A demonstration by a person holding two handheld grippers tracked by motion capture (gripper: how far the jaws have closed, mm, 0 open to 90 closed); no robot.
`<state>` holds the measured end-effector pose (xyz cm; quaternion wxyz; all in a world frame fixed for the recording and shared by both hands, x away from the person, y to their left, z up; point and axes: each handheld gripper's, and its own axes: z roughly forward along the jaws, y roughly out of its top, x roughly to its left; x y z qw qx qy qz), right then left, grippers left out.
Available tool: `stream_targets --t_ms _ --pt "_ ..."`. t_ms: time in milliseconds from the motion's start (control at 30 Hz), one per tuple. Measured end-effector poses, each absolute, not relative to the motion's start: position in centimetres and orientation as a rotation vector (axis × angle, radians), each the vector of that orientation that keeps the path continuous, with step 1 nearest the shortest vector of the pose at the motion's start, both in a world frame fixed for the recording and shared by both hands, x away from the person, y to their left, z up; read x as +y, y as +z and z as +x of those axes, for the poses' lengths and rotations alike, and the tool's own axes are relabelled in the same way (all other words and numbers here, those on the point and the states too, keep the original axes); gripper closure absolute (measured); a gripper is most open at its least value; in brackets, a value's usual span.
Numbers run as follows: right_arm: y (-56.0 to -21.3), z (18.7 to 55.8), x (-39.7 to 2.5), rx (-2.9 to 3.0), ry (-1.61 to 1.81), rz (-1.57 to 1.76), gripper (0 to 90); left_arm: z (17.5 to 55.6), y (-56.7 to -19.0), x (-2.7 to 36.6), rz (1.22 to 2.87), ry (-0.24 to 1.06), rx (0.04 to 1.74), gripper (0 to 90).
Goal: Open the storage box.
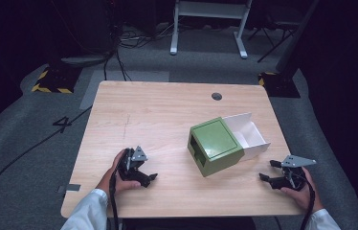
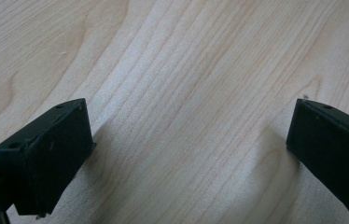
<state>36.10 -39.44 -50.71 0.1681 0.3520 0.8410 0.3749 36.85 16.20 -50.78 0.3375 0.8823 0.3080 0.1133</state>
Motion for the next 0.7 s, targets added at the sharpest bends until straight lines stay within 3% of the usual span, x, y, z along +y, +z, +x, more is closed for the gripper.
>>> stream_targets --t_ms 700 --pt "-50.73 36.15 -39.34 2.379 1.062 1.026 19.6 36.75 -50.79 16.21 2.297 0.294 0.809 0.4"
